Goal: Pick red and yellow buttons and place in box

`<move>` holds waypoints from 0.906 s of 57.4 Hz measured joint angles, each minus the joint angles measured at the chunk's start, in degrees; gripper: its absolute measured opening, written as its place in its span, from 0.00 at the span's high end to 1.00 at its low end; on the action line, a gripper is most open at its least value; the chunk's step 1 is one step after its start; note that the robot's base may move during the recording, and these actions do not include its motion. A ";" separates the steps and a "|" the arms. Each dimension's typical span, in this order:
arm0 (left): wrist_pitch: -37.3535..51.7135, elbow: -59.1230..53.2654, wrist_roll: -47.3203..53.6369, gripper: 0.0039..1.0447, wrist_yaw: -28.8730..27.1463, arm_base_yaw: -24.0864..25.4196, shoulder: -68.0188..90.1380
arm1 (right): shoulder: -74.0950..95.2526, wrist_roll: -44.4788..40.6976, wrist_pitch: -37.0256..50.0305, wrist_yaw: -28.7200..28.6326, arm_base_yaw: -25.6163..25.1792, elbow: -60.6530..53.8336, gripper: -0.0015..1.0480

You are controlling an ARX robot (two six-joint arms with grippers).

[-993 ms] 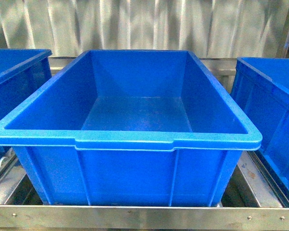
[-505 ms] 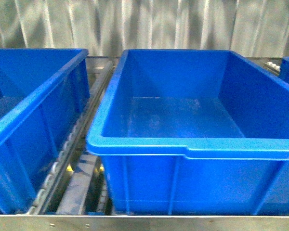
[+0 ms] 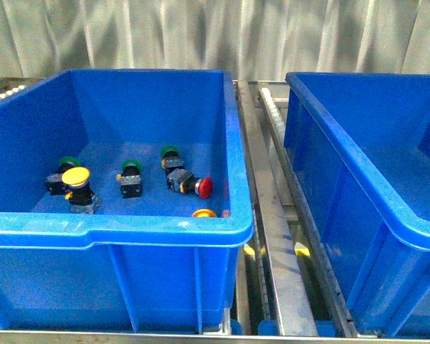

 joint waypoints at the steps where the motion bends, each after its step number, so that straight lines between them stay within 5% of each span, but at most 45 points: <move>1: 0.00 0.00 0.00 0.07 0.02 0.00 0.00 | 0.00 0.00 0.00 0.04 0.00 0.00 0.06; 29: -0.81 0.17 -0.57 0.07 -0.72 -0.42 0.68 | 0.00 0.00 0.00 0.17 0.00 0.00 0.06; 35: -14.08 7.85 -13.29 0.07 -21.68 -10.21 13.42 | 0.00 0.00 0.00 0.39 0.00 0.00 0.06; 40: -8.44 19.67 -20.96 0.07 -38.73 -22.18 31.45 | -0.02 0.00 0.00 0.33 0.00 0.00 0.06; 45: -3.58 30.29 -20.92 0.07 -45.03 -25.62 42.60 | -0.02 0.00 0.00 0.31 0.00 0.00 0.06; 52: 1.42 43.19 -17.07 0.07 -44.98 -26.64 55.56 | -0.02 0.00 0.00 0.35 0.00 0.00 0.06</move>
